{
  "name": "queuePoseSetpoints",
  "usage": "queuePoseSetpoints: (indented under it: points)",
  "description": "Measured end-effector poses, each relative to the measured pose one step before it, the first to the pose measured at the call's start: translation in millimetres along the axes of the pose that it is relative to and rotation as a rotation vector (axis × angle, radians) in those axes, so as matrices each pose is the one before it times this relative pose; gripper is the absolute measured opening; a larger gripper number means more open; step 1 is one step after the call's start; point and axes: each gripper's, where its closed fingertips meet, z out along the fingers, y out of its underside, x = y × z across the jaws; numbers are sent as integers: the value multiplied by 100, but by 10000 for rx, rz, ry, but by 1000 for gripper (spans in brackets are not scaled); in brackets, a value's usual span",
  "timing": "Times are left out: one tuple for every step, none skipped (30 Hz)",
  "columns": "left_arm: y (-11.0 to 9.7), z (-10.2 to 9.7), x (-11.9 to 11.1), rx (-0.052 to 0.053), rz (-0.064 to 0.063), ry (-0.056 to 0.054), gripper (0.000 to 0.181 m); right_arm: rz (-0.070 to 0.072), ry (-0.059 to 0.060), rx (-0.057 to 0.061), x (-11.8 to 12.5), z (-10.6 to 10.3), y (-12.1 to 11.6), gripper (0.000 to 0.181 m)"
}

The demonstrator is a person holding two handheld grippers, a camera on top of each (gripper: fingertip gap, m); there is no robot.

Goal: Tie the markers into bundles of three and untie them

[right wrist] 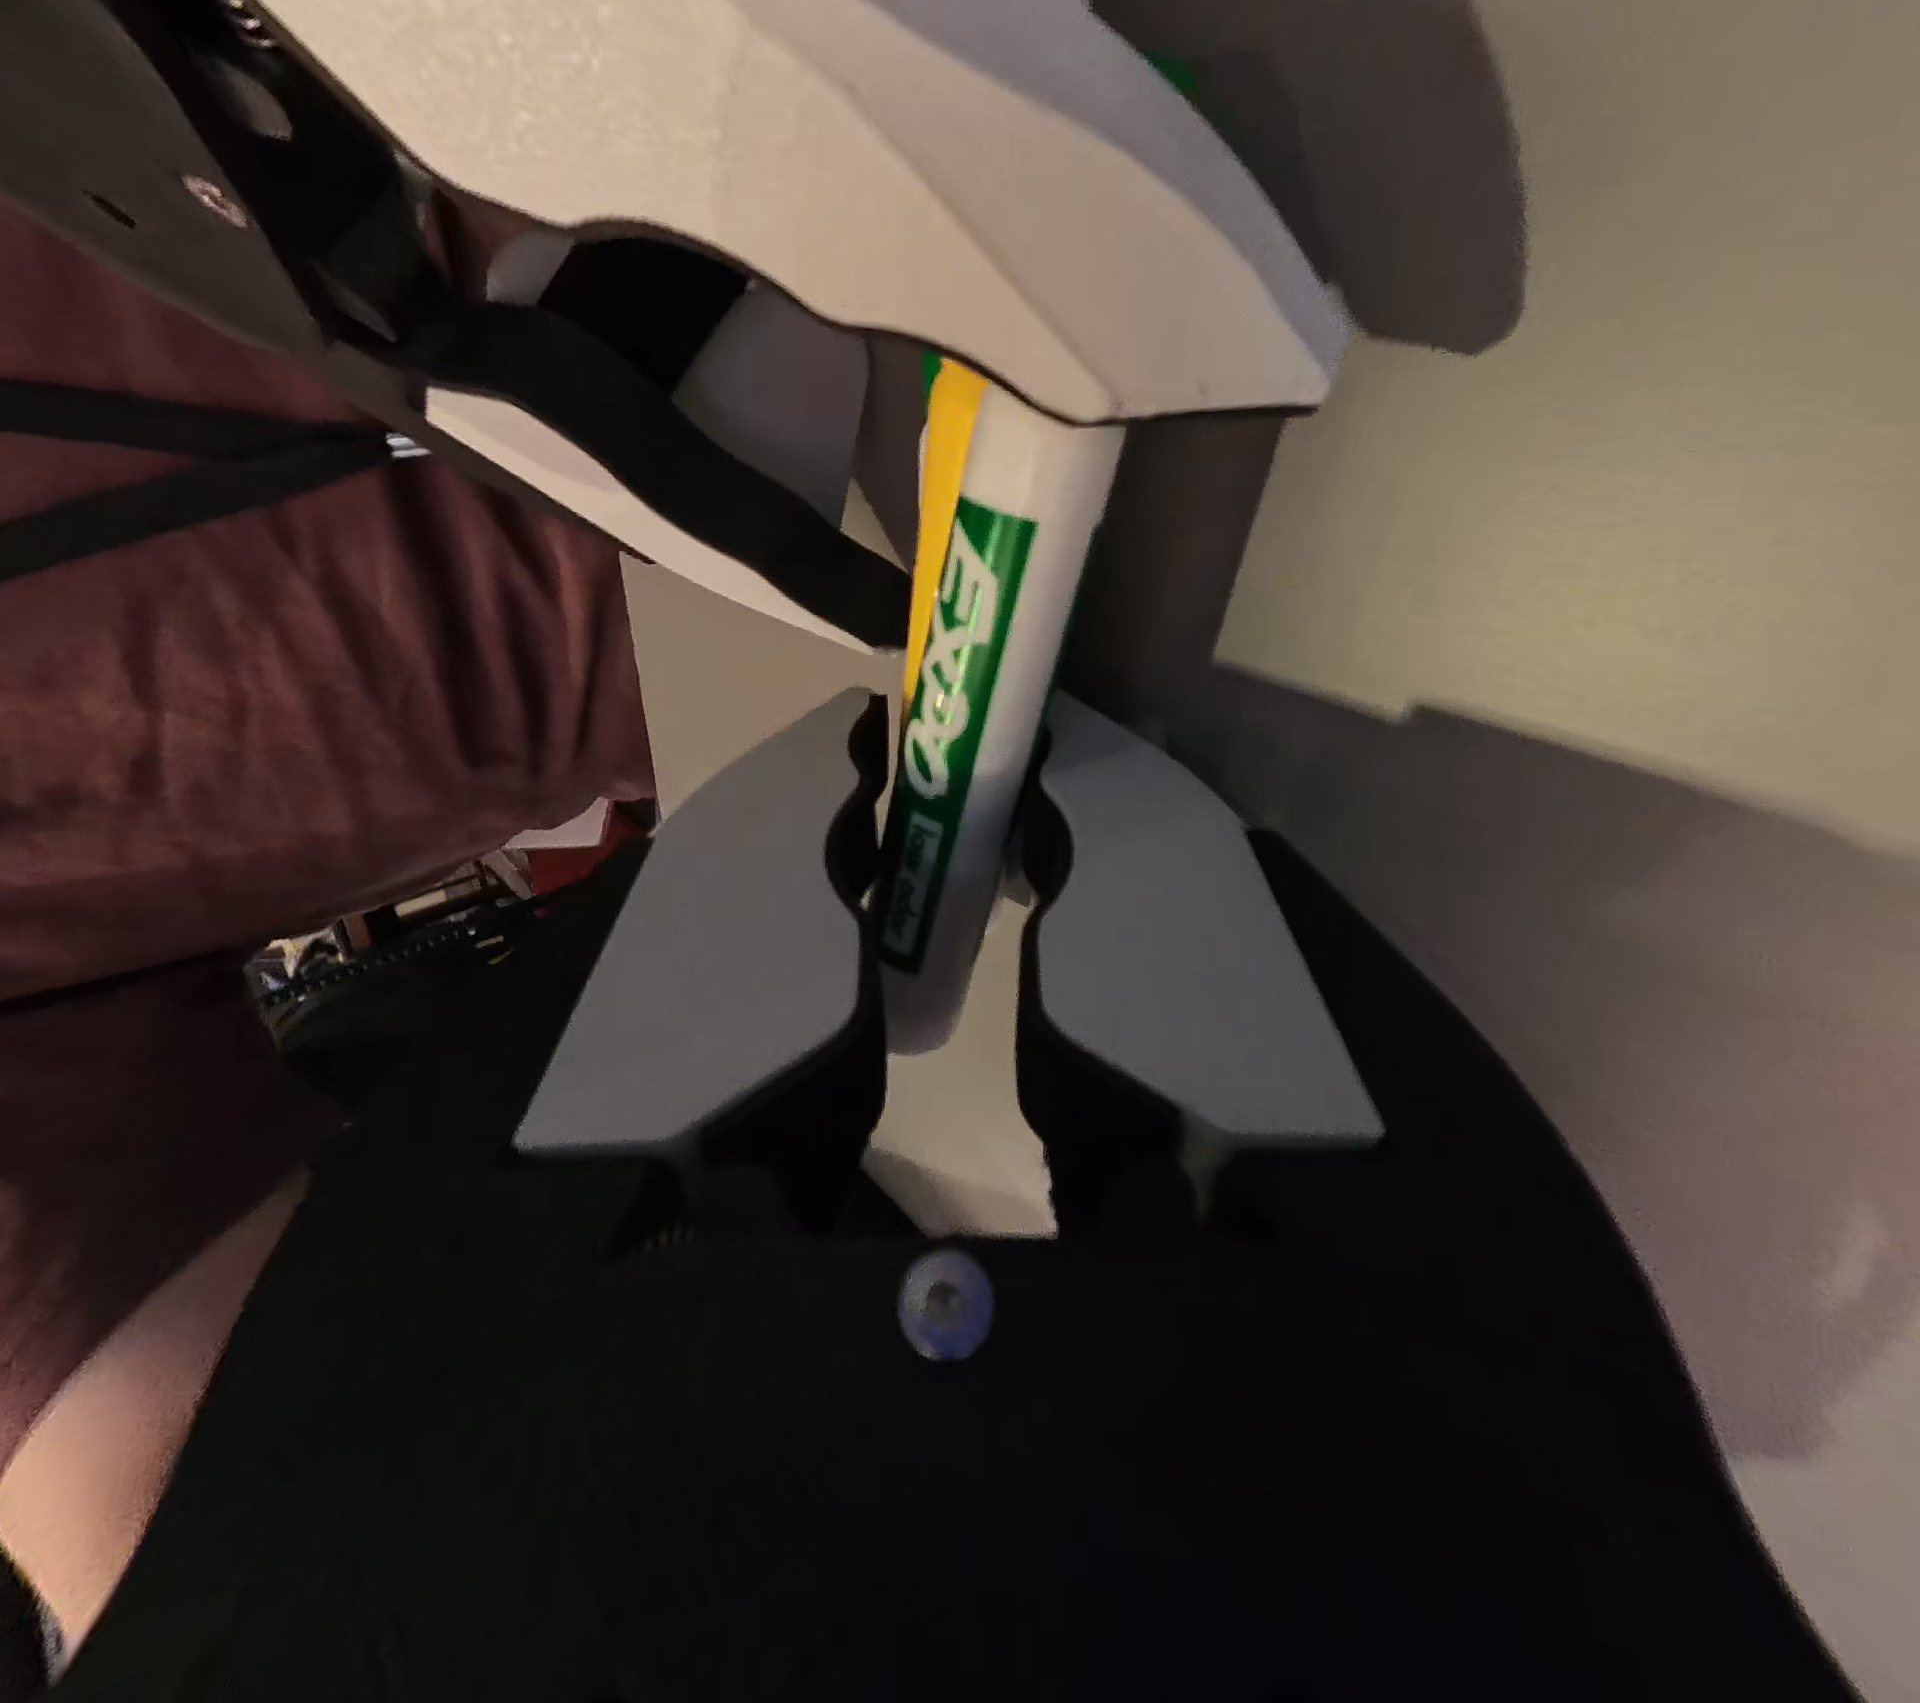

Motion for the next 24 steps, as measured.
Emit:
queuePoseSetpoints:
  points:
    - [-34, -59, 93, -22, 52, -4, 84, -26, -7, -105, -150, 137, 83, 26]
    - [-24, -51, 124, -2, 29, 34, 86, -6, -9, -119, -127, 136, 67, 26]
    - [-8, -38, 146, 34, 34, 63, 86, -26, 39, -74, -82, 112, 4, 26]
    - [-3, -30, 95, 37, -6, 27, 87, -55, 61, -64, -75, 96, 31, 26]
    - [-3, -32, 120, 12, 0, 44, 87, -82, 72, -63, -60, 74, 13, 26]
    - [-29, -41, 56, 12, 74, -23, 87, -42, 54, -37, -53, 68, -1, 25]
    - [-36, -67, 29, 29, 100, -40, 87, -18, 34, -34, -83, 70, -1, 25]
    - [-20, -51, 56, 14, 57, -3, 88, -36, 55, -12, -57, 80, -13, 25]
    - [-38, -63, 20, 48, 26, -12, 88, 8, 94, 0, -38, 49, 18, 26]
    - [-46, -56, 34, 57, -61, 31, 87, 11, 120, 2, -41, 24, 28, 27]
    - [-178, -136, 45, 129, -100, 66, 85, -50, 146, -20, -31, 31, 32, 28]
    - [-336, -225, -101, 223, -115, -8, 84, -82, 180, -44, -1, 30, 57, 28]
    - [-478, -301, -209, 300, -139, -35, 82, -99, 196, -66, 4, 31, 92, 27]
    - [-281, -253, -196, 171, -82, -9, 81, -97, 216, -75, 37, 33, 47, 26]
    - [61, -62, -52, -23, -8, 84, 82, -99, 263, -38, 141, 44, -20, 22]
    - [129, 78, -2, -42, -77, 101, 84, -42, 141, 30, 69, 52, -33, 21]
    - [51, 37, 137, -1, -111, 139, 83, 23, 10, 60, -9, 22, -13, 21]
    - [-15, 4, 37, 6, 12, 19, 82, 50, -55, 73, -3, -6, -6, 21]
    - [-57, -31, -74, 17, 103, -97, 83, 63, -86, 100, 3, -10, -20, 21]
    - [-43, -21, -64, 22, 73, -74, 83, 86, -87, 119, 0, -16, -19, 21]
    - [-34, 14, -53, 17, 0, -34, 83, 129, -112, 126, -1, -30, -7, 21]
    - [-20, -6, -71, 22, -32, -34, 83, 88, -161, 146, -33, -27, -25, 21]
    - [-40, -30, -54, 30, -30, -35, 83, 64, -196, 174, -43, -25, -28, 21]
    - [-94, -119, -110, 46, -28, -62, 83, 83, -221, 185, -61, -10, -6, 21]
